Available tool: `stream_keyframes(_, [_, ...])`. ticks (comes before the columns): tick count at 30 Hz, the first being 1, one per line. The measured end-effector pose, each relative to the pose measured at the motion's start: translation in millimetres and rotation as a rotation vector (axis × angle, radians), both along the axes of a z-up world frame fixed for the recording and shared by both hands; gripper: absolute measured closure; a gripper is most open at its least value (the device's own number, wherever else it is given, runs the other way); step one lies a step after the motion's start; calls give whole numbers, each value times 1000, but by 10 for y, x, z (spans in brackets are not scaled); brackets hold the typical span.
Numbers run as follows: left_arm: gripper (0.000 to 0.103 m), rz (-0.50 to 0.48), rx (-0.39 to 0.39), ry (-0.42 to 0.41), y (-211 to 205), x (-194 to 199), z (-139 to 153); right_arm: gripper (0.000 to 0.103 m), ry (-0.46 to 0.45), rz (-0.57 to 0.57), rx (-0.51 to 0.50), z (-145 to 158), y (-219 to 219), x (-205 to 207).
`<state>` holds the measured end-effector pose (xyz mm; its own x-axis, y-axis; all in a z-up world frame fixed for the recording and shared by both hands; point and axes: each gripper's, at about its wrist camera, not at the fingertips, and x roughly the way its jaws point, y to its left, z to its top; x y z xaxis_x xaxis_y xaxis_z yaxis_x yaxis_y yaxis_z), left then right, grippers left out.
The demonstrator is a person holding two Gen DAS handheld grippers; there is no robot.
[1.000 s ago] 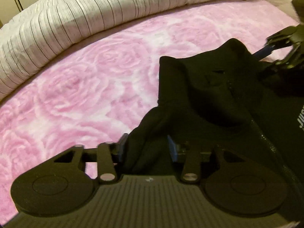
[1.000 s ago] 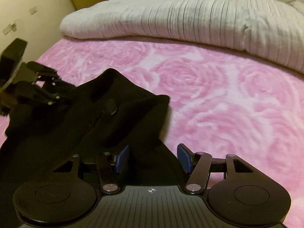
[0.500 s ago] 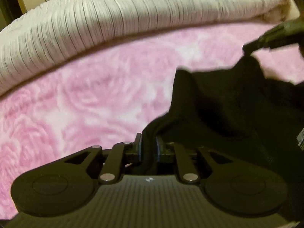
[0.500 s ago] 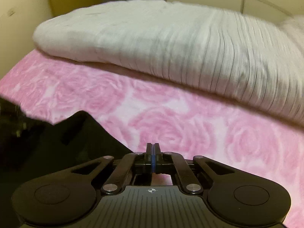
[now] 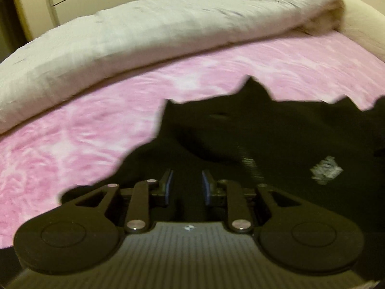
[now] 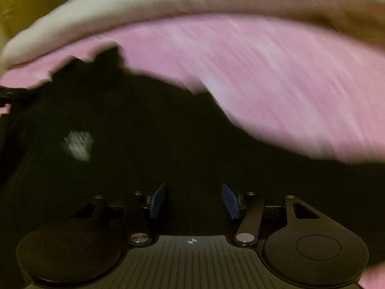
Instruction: Fold clothes
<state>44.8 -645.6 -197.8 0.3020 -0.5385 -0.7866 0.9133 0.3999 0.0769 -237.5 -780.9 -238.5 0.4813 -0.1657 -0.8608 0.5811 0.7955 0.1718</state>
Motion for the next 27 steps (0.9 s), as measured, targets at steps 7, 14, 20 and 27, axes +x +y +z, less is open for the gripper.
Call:
stream_keyframes(7, [83, -140, -2, 72, -447, -956, 27, 42, 0, -305, -21, 267, -307, -1120])
stream_keyframes(14, [82, -207, 12, 125, -732, -1635, 71, 34, -54, -745, -34, 206, -1167, -1980])
stream_keyframes(20, [82, -263, 67, 111, -810, -2013, 22, 101, -178, -907, -4, 53, -1549, -2289])
stream_keyframes(27, [82, -380, 71, 141, -1048, -2435, -97, 98, -122, -914, -119, 113, -1202, -2472])
